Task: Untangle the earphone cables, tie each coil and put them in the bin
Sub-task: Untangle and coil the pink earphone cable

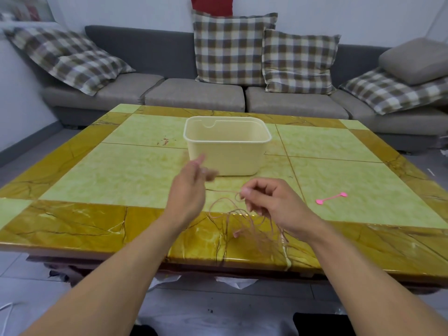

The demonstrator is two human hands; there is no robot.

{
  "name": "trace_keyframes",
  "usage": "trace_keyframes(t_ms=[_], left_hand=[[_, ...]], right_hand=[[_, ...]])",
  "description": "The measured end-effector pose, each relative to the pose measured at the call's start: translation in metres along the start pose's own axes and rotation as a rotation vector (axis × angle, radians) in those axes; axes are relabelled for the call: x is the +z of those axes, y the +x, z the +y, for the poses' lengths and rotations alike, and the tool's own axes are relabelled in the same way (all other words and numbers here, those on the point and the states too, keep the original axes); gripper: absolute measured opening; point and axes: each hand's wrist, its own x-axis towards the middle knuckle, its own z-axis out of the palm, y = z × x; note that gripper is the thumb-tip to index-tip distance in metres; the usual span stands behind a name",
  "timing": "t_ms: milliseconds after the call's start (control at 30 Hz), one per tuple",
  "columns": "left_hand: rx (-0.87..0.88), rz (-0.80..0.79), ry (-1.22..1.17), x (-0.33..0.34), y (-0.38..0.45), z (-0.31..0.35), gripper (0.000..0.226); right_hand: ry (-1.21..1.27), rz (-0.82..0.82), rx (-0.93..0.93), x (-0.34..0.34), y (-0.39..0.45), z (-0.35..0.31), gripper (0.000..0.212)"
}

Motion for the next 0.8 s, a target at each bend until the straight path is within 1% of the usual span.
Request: trace_keyframes(t_ms=[33,67,100,133,167,200,267,300,333,400,467,533,567,633,667,700,733,800], left_hand=[[0.0,-0.119,0.087,0.003,-0.003,-0.001,0.028],[-0.019,-0.225,0.137,0.005,-0.007,0.001,0.037],[-0.043,-0.318,0.161,0.006,-0.009,0.003,0.052],[-0.073,-0.407,0.151,0.005,-0.011,0.008,0.063],[-0.111,-0.498,0.099,0.004,-0.014,0.013,0.068],[-0.161,-0.592,-0.003,0.001,-0.016,0.016,0.067],[-0.281,-0.748,-0.329,-0.003,-0.015,0.022,0.051],[-0.319,-0.791,-0.504,-0.004,-0.016,0.025,0.043],[-0.338,-0.802,-0.678,-0.005,-0.016,0.029,0.039],[-0.332,-0.749,-0.974,-0.006,-0.016,0.039,0.036],[-0.331,-0.615,-1.152,-0.007,-0.015,0.051,0.033],[-0.332,-0.423,-1.233,-0.005,-0.01,0.059,0.036],[-0.318,-0.316,-1.264,-0.003,-0.006,0.059,0.039],[-0.24,-0.081,-1.264,0.0,0.002,0.053,0.04],[-0.179,0.026,-1.198,0.0,0.005,0.048,0.043],[-0.12,0.11,-1.081,0.001,0.008,0.042,0.047],[-0.066,0.168,-0.904,0.001,0.009,0.035,0.049],[0.041,0.205,-0.421,0.001,0.008,0.02,0.046]], right_hand=[[0.046,0.083,-0.026,-0.001,0.001,-0.001,0.017],[0.076,0.161,-0.038,-0.003,0.002,-0.001,0.018],[0.093,0.226,-0.039,-0.006,0.003,0.0,0.018],[0.101,0.271,-0.029,-0.008,0.004,0.002,0.018],[0.107,0.3,-0.01,-0.01,0.005,0.004,0.019],[0.114,0.325,0.016,-0.01,0.006,0.008,0.019],[0.11,0.357,0.064,-0.01,0.009,0.017,0.019],[0.078,0.355,0.082,-0.01,0.01,0.021,0.018],[0.024,0.326,0.099,-0.008,0.01,0.025,0.019],[-0.063,0.184,0.124,-0.002,0.008,0.03,0.02],[-0.041,0.019,0.151,0.006,0.005,0.029,0.019],[0.027,-0.097,0.212,0.009,0.002,0.025,0.021],[0.056,-0.129,0.241,0.009,0.001,0.022,0.022],[0.111,-0.137,0.28,0.006,0.0,0.02,0.024],[0.132,-0.115,0.294,0.005,0.0,0.02,0.024],[0.14,-0.08,0.307,0.004,0.0,0.02,0.025],[0.143,-0.041,0.314,0.003,-0.001,0.021,0.025],[0.161,0.028,0.31,0.0,0.0,0.022,0.026]])
